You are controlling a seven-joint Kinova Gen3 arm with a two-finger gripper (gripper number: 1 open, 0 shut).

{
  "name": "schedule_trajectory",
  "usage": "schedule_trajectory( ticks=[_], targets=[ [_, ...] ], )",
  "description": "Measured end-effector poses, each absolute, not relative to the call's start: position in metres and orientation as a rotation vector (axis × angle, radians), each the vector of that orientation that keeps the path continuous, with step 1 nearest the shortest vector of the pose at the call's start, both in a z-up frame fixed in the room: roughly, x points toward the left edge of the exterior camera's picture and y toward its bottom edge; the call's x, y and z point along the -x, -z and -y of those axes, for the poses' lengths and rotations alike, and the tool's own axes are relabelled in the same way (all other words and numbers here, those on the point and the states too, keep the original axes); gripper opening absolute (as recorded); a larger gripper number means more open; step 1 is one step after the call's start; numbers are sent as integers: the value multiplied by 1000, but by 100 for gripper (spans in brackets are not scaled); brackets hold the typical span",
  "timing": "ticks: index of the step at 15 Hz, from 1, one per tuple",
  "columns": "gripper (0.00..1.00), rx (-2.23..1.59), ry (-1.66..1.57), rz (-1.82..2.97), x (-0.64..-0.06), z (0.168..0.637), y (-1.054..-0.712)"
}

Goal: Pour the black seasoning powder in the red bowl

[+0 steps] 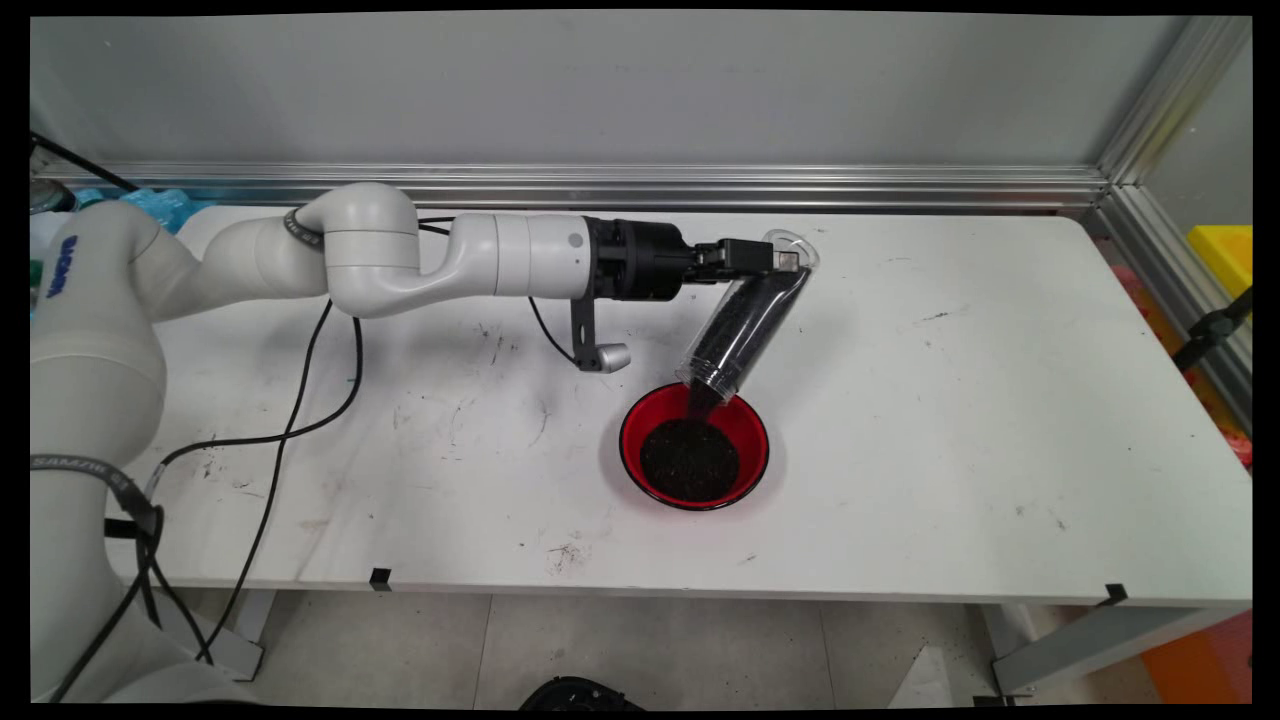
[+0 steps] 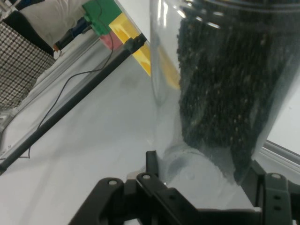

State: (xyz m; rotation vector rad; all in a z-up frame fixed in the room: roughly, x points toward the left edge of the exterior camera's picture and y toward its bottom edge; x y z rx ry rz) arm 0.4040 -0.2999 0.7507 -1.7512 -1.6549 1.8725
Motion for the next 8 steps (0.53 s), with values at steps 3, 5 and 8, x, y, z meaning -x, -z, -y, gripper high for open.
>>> schedule_trajectory(
  ticks=[3,5,8],
  targets=[
    [0,1731,-1867,1671,-405,298,-753],
    [0,1712,-1861,1684,-406,296,-755],
    [0,1684,-1845,1707,-408,293,-757]
  ],
)
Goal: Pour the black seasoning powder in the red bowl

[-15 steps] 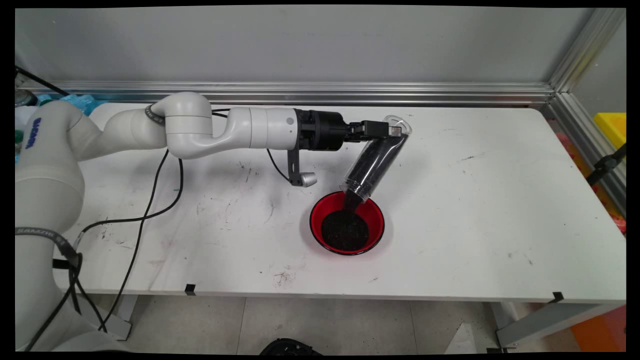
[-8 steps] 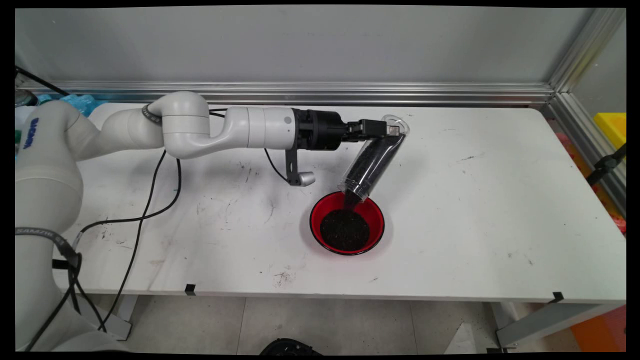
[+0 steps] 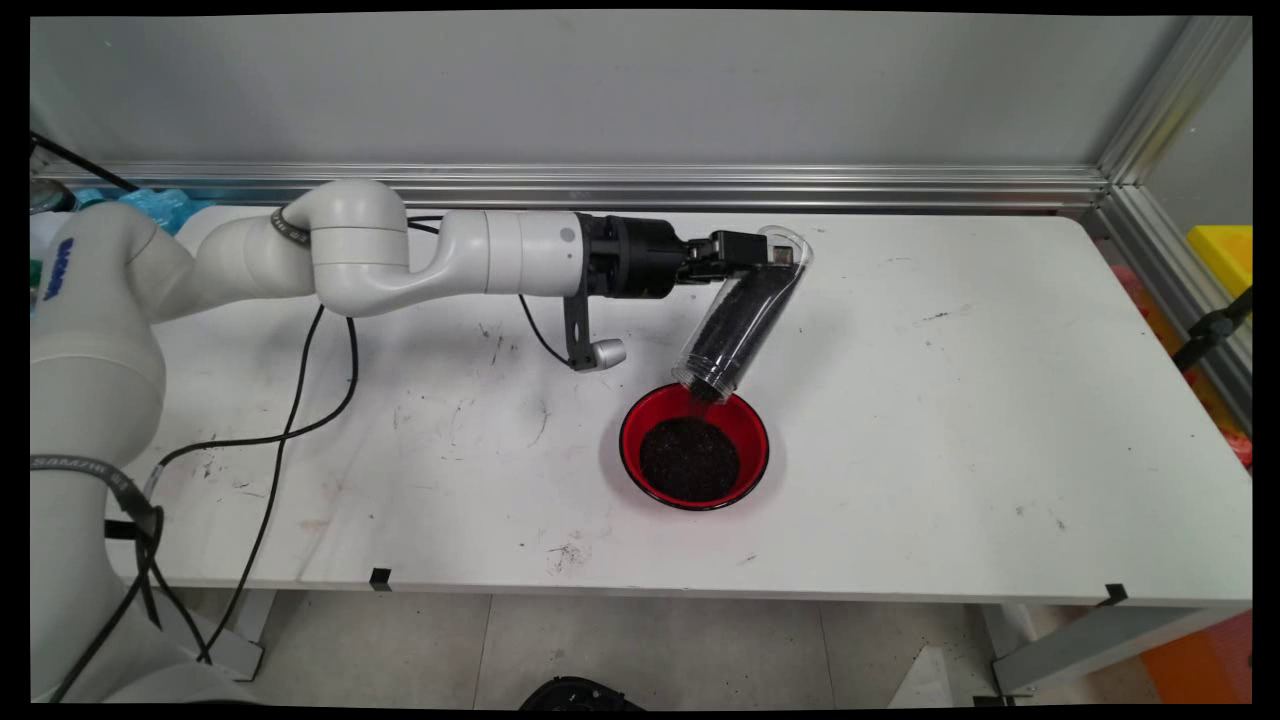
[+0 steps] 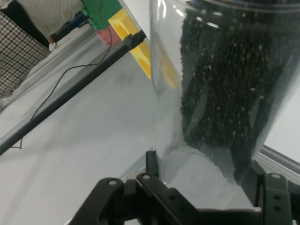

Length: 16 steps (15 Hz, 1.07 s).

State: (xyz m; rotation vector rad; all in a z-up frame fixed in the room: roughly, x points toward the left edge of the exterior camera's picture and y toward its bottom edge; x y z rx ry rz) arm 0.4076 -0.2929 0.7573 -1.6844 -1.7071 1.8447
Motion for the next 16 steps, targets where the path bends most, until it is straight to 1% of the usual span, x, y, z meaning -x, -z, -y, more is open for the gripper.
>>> schedule_trajectory(
  ticks=[11,16],
  targets=[
    [0,1533,-1735,1847,-412,285,-762],
    [0,1425,-1632,1945,-413,281,-762]
  ],
)
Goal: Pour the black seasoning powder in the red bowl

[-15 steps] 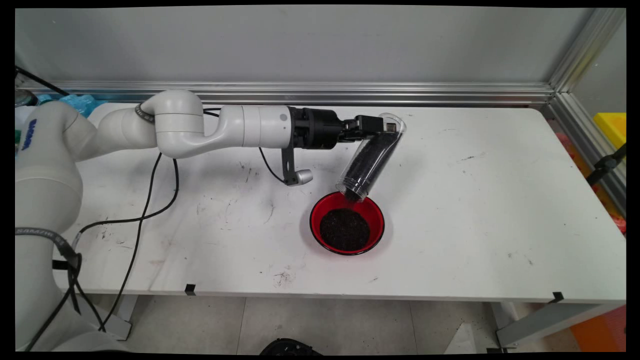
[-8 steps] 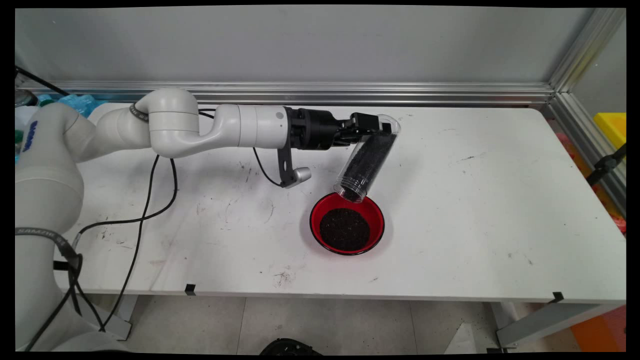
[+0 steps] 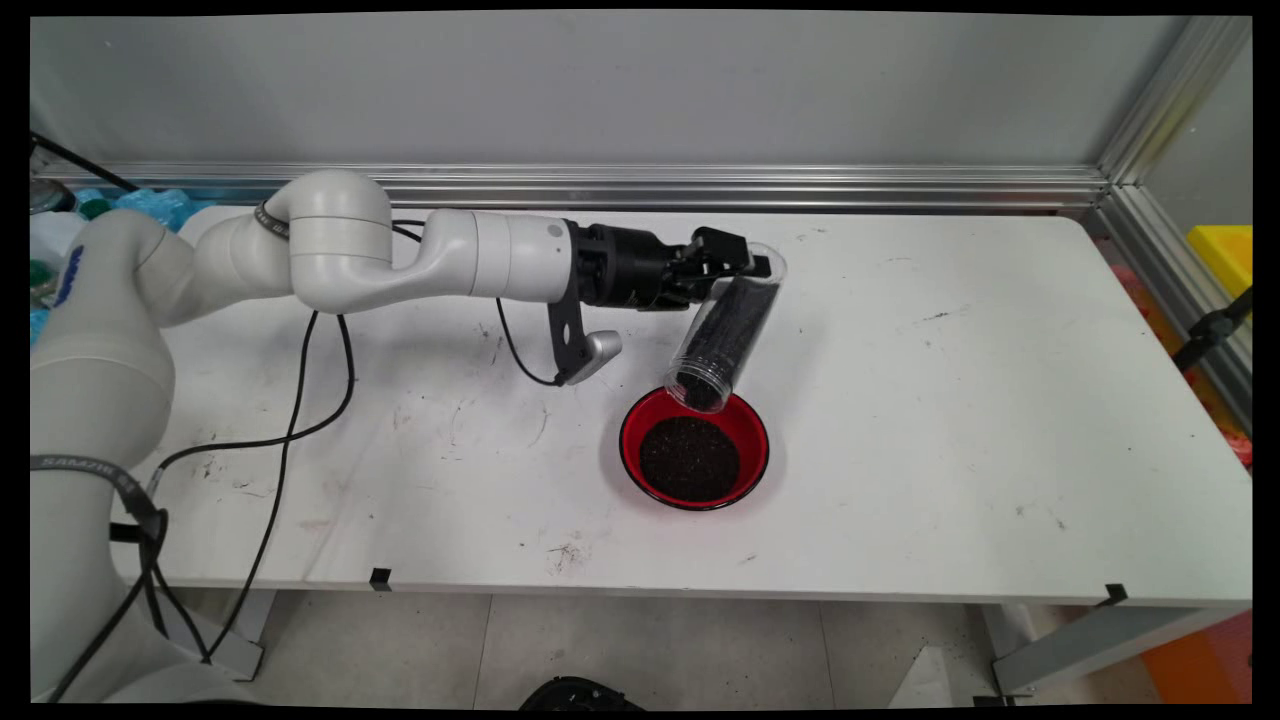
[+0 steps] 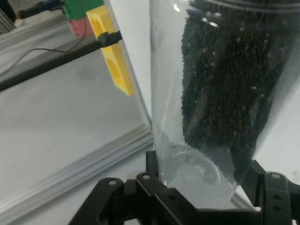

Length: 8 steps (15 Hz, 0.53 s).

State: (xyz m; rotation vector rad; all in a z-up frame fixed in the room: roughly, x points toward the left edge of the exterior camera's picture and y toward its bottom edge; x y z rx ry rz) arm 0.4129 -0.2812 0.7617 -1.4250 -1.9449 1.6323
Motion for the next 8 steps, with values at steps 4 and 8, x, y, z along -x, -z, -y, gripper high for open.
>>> schedule_trajectory(
  ticks=[4,8],
  targets=[
    [0,1300,-1511,2034,-413,279,-762],
    [0,1181,-1387,2104,-412,280,-769]
  ],
)
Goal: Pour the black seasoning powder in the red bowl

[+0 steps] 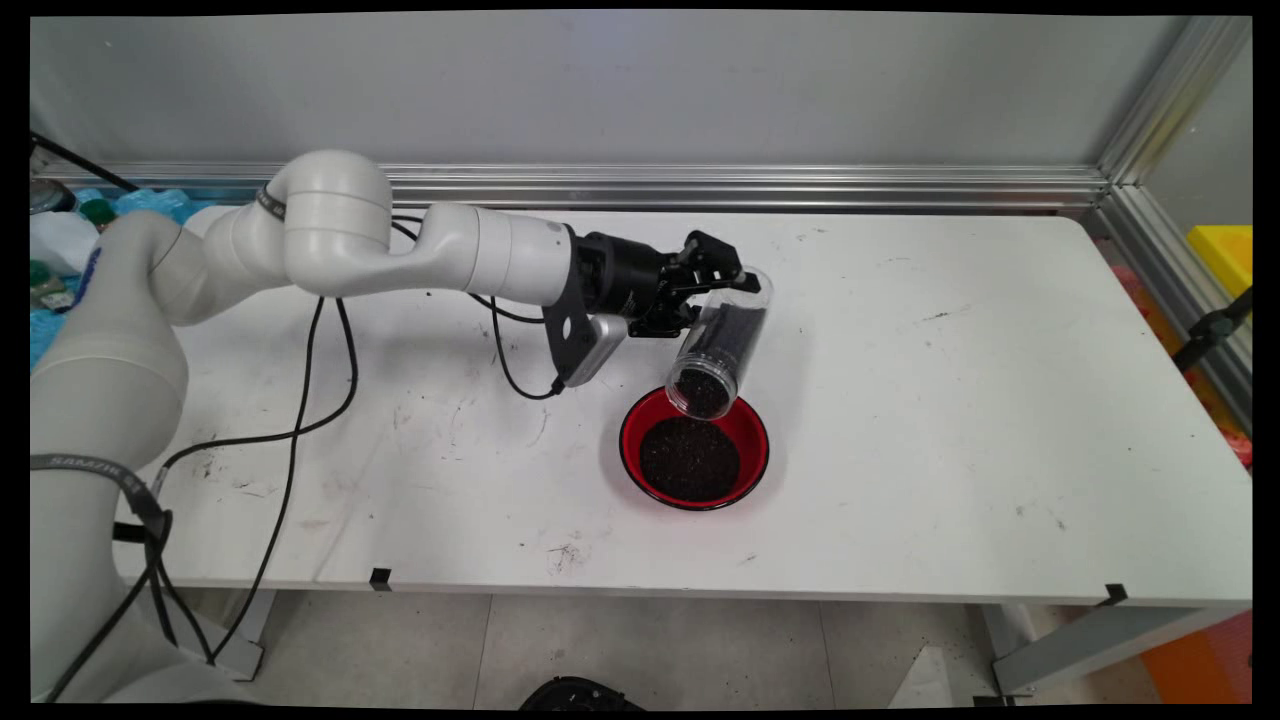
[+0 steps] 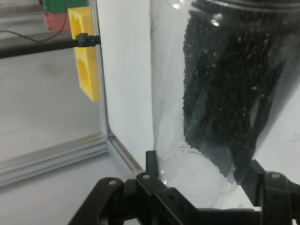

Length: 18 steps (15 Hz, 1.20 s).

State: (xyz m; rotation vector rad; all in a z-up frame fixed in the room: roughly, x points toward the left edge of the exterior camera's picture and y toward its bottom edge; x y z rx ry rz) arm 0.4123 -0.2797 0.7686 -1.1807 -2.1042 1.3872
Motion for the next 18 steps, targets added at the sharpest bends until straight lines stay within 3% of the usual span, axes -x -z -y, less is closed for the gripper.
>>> schedule_trajectory(
  ticks=[18],
  targets=[
    [0,591,-898,2333,-431,311,-831]
  ],
)
